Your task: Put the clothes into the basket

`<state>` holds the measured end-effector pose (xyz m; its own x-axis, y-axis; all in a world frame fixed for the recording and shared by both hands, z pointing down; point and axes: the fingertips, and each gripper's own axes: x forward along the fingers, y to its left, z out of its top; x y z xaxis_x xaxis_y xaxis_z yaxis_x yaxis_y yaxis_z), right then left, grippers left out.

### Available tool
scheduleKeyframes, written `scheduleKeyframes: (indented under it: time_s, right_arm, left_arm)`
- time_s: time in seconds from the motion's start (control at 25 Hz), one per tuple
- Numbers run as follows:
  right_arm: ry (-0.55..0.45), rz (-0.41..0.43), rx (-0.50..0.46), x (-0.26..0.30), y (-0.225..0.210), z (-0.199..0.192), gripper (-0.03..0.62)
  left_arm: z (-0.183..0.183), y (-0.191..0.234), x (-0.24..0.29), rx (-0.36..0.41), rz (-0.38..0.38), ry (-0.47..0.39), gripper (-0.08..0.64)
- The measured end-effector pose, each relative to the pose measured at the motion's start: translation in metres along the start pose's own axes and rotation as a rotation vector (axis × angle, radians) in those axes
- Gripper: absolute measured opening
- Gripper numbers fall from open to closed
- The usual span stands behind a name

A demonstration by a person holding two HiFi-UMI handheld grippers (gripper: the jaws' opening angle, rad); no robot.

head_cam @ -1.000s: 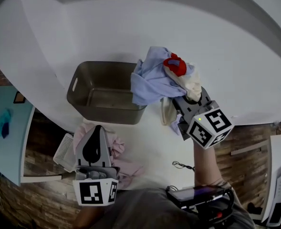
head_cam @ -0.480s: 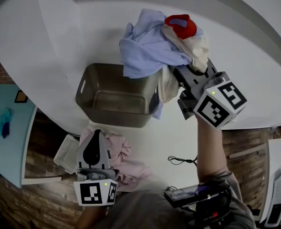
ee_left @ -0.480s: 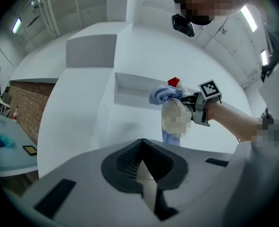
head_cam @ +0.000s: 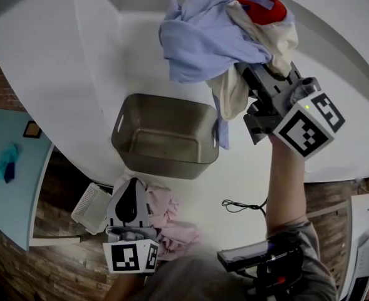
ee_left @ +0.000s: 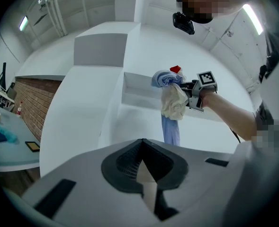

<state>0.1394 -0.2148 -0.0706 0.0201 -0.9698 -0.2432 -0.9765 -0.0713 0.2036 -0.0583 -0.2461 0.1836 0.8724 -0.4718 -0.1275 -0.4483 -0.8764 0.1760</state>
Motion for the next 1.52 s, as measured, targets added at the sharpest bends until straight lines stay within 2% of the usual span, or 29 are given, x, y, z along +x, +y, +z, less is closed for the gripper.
scheduleKeyframes:
  time_s: [0.32,0.48,0.6,0.88,1.12,1.28,1.52]
  right_arm:
    - [-0.1,0.037,-0.001,0.0,0.014,0.025,0.126]
    - [-0.091,0.061,0.012,0.0,0.016,0.024,0.126]
    - [-0.059,0.072,0.031,0.007,0.016,0.008,0.126]
    - [0.121,0.066,0.111,0.025,0.025,-0.099,0.129]
    - [0.319,0.026,0.218,-0.005,0.024,-0.209,0.132]
    - [0.481,0.012,0.25,-0.029,0.026,-0.276,0.137]
    - [0.604,0.03,0.276,-0.042,0.027,-0.32,0.152]
  left_arm:
    - [-0.003,0.008,-0.006,0.007,0.027,-0.01,0.008]
    - [0.002,0.0,-0.007,0.003,0.034,-0.008,0.008]
    - [0.004,0.003,-0.004,0.001,0.04,-0.003,0.008]
    - [-0.013,0.034,0.003,-0.011,0.051,0.028,0.008]
    - [-0.028,0.031,0.017,-0.017,0.022,0.071,0.008]
    - [-0.039,0.028,0.027,-0.019,0.008,0.094,0.008]
    - [-0.055,0.031,0.04,-0.024,0.015,0.127,0.008]
